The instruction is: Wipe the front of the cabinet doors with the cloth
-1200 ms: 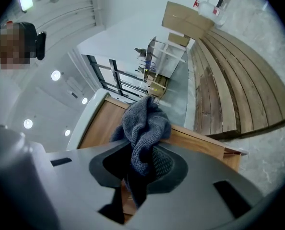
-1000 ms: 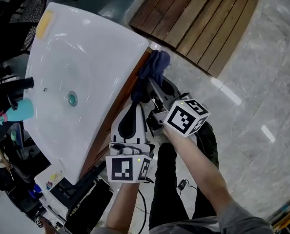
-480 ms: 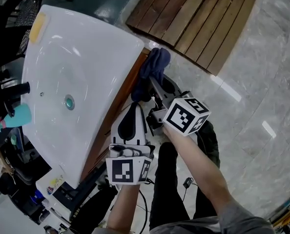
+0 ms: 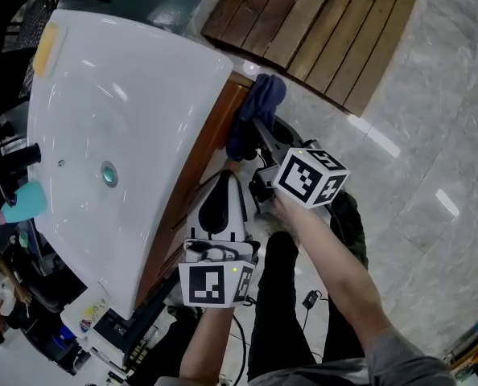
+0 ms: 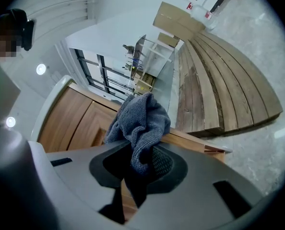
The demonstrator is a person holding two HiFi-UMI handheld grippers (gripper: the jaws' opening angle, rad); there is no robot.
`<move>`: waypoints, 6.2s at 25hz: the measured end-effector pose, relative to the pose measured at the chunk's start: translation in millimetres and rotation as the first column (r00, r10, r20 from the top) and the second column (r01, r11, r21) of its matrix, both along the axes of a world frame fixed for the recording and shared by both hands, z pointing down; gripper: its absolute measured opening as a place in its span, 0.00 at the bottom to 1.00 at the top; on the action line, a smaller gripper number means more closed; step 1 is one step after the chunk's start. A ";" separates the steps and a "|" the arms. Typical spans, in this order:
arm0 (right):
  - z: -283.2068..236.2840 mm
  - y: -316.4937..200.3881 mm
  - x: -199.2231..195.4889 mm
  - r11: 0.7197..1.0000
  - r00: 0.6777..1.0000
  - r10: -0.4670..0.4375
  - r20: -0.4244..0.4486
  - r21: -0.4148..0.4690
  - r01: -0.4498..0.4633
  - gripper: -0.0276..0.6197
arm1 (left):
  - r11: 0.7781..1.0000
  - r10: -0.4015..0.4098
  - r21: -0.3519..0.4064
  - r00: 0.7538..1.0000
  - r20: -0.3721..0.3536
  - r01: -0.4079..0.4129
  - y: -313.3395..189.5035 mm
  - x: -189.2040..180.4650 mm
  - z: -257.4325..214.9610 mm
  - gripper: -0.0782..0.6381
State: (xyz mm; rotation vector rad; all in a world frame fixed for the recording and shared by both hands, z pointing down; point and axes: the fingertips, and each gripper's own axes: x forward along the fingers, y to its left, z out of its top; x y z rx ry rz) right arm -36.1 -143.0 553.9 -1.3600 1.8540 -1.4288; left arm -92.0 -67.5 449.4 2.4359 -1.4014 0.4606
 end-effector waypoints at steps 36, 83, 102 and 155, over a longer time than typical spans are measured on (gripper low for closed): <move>121.4 30.5 6.9 0.973 0.995 -0.039 -0.095 -0.229 0.016 0.16 | 0.999 -0.002 -0.039 1.000 0.014 0.003 15.9 -14.8 32.4 0.12; -79.5 99.7 -21.3 0.995 0.999 -0.041 -0.023 0.087 0.043 0.16 | 0.998 -0.065 0.009 0.998 -0.025 0.065 54.8 -50.7 -29.5 0.12; -71.7 57.7 -70.1 0.993 0.996 -0.067 0.050 0.097 0.062 0.16 | 0.998 -0.063 0.006 0.997 -0.033 0.063 49.0 -68.5 -21.5 0.12; 95.4 46.9 -65.3 0.990 0.999 -0.039 -0.018 -0.133 0.037 0.16 | 0.998 -0.062 -0.031 0.998 0.012 0.063 51.6 -69.0 67.5 0.12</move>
